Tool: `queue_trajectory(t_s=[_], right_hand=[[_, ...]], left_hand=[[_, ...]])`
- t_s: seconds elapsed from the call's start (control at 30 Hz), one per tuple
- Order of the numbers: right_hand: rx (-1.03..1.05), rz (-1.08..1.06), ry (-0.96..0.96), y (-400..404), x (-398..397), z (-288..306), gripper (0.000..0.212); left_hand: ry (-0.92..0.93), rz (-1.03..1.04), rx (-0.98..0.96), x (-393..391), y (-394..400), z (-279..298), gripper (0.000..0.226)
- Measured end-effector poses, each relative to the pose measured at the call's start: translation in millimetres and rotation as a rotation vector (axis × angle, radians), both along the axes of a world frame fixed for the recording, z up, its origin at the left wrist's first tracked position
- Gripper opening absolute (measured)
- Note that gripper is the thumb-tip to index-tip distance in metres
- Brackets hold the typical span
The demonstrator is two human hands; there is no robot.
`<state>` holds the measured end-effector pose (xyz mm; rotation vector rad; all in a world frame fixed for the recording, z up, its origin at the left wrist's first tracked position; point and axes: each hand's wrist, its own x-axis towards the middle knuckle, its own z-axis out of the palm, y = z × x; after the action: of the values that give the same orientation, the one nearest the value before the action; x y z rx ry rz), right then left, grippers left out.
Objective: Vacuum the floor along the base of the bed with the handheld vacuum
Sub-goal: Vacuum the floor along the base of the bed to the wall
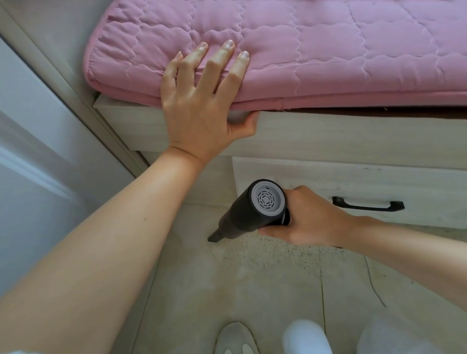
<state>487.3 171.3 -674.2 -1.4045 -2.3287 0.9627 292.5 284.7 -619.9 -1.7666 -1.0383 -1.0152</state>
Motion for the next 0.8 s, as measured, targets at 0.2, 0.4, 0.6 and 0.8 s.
queue_trajectory(t_s=[0.2, 0.4, 0.6, 0.8], right_hand=[[-0.036, 0.03, 0.016, -1, 0, 6, 0.038], [-0.053, 0.058, 0.021, -1, 6, 9, 0.038], [-0.125, 0.098, 0.019, 0, 12, 11, 0.034], [-0.175, 0.108, 0.028, -2, 13, 12, 0.033]], left_hand=[[0.007, -0.003, 0.013, 0, 1, 0, 0.063], [0.013, -0.002, 0.032, 0, 2, -1, 0.064], [0.012, 0.001, 0.038, 1, 3, -2, 0.063], [0.015, 0.006, 0.039, 0, 3, -3, 0.063]])
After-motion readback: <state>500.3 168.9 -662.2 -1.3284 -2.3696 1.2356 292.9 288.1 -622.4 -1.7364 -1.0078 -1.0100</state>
